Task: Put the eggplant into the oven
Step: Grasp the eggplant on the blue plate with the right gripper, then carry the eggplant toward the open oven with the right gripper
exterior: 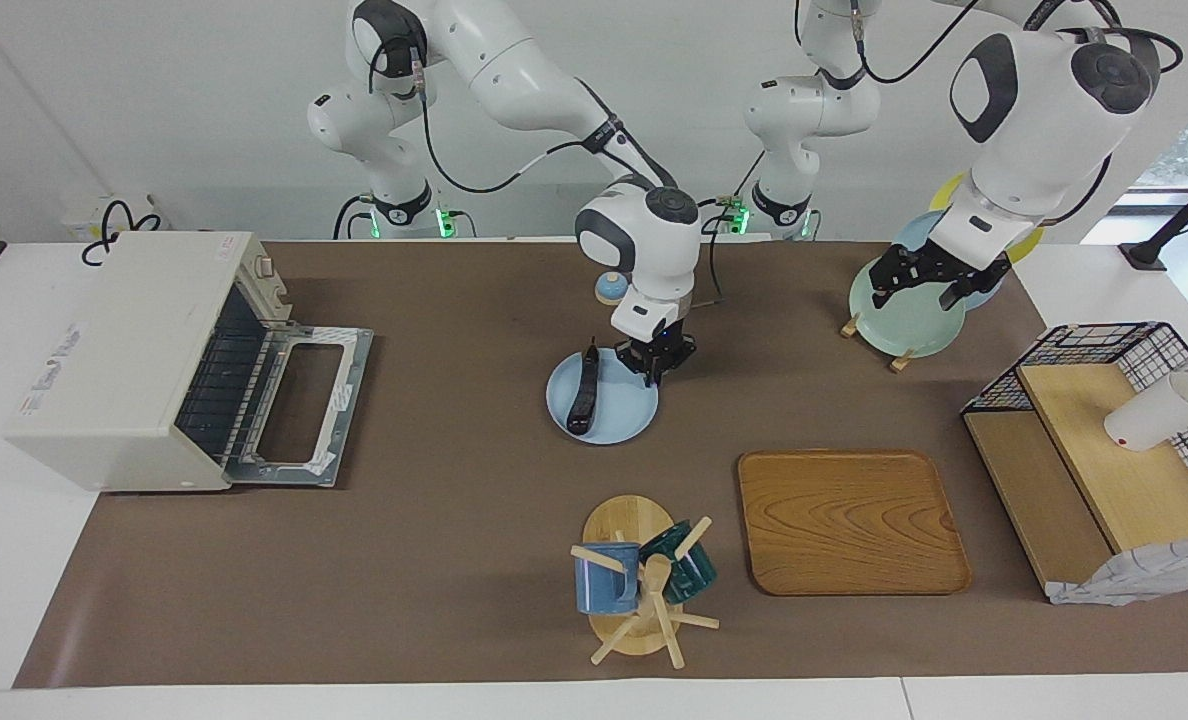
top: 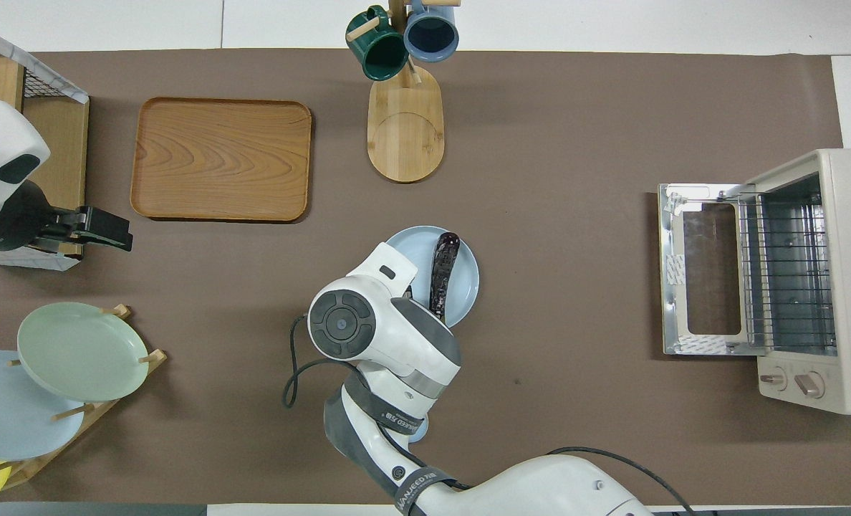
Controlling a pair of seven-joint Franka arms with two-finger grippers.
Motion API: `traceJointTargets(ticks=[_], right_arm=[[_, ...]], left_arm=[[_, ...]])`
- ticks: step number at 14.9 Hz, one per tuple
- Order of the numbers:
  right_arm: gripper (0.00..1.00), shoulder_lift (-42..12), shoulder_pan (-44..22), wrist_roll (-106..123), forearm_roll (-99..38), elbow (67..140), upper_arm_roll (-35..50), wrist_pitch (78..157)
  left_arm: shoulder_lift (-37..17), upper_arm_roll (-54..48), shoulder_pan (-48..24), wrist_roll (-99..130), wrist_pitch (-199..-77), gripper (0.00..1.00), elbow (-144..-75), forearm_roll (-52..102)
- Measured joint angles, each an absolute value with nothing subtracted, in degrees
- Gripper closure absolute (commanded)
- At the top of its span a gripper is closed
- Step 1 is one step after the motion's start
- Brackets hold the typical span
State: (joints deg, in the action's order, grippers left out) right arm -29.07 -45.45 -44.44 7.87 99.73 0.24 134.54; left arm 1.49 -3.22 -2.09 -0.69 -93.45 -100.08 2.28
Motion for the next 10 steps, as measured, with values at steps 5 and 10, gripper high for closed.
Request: traceJointTargets(ticks=[5, 10], right_arm=[[1.0, -27.19, -45.48, -43.58, 16.93, 98.36, 0.26, 126.24], [1.0, -24.62, -41.63, -38.59, 18.96, 93.59, -0.36, 113.82]], left_arm=[[2.49, -1.97, -2.82, -0.69, -92.21, 0.0, -100.08, 1.63], [2.5, -0.79, -4.33, -0.69, -90.22, 0.0, -99.11, 1.5]])
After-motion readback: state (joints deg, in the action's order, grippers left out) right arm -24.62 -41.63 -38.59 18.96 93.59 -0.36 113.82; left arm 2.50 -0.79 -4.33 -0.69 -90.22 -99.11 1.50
